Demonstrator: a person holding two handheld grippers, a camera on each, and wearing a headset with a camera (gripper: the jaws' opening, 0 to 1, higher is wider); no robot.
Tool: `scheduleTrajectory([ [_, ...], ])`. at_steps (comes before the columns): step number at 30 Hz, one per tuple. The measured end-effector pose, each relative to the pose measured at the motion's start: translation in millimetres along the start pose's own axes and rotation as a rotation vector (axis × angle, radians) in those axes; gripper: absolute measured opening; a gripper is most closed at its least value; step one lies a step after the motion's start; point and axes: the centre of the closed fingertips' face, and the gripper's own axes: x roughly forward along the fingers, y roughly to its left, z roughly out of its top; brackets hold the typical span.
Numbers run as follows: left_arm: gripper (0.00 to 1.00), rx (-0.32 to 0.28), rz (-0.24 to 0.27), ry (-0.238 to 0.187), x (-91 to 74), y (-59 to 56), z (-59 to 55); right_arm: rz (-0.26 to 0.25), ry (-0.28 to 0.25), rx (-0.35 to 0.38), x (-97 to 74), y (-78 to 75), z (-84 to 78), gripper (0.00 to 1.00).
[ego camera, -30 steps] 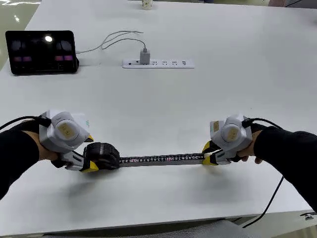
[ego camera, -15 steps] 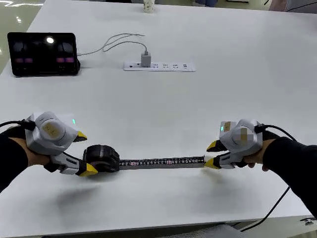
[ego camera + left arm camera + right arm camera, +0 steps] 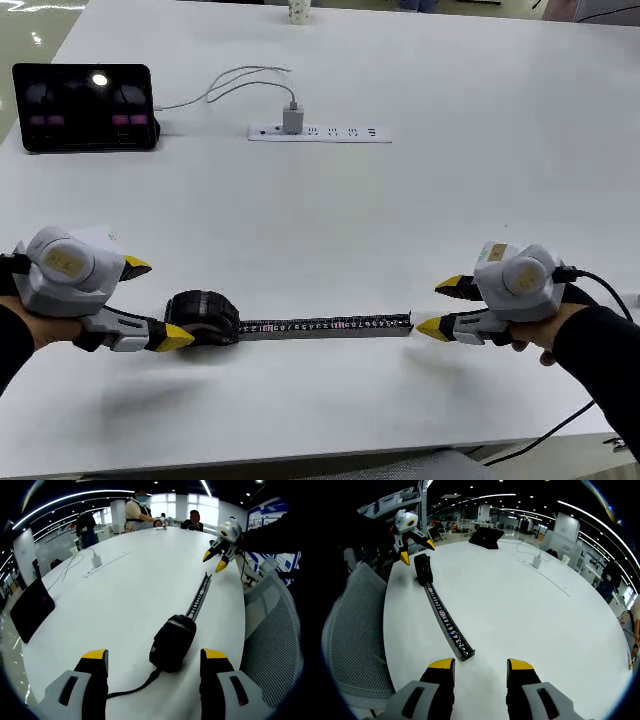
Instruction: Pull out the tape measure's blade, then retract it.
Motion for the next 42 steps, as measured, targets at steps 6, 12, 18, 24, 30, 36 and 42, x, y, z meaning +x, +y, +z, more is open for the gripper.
scheduleTrajectory([
  [6, 0.74, -0.038, 0.031, -0.008, -7.5, 1.6, -10.3, -0.013, -0.025, 0.050, -8.0, 2.3, -3.9, 0.44],
  [12, 0.80, -0.094, 0.070, -0.037, -15.4, 3.6, -16.3, -0.047, -0.066, 0.100, -14.0, 0.7, -3.6, 0.52],
  [18, 0.85, -0.142, 0.114, -0.064, -22.7, 6.5, -25.6, -0.075, -0.084, 0.113, -22.9, -2.0, -11.5, 0.62],
  [24, 0.89, -0.186, 0.116, -0.071, -26.5, 2.1, -35.5, -0.095, -0.087, 0.130, -33.6, -2.9, -23.3, 0.66],
  [30, 0.94, -0.200, 0.141, -0.086, -31.7, 3.8, -36.9, -0.086, -0.099, 0.156, -40.4, 4.2, -28.4, 0.73],
  [36, 0.99, -0.236, 0.150, -0.082, -37.6, 1.1, -47.3, -0.084, -0.114, 0.168, -46.6, 7.0, -33.3, 0.79],
  [42, 0.99, -0.222, 0.150, -0.076, -42.7, -7.6, -52.9, -0.073, -0.121, 0.186, -49.6, 12.5, -39.5, 0.88],
])
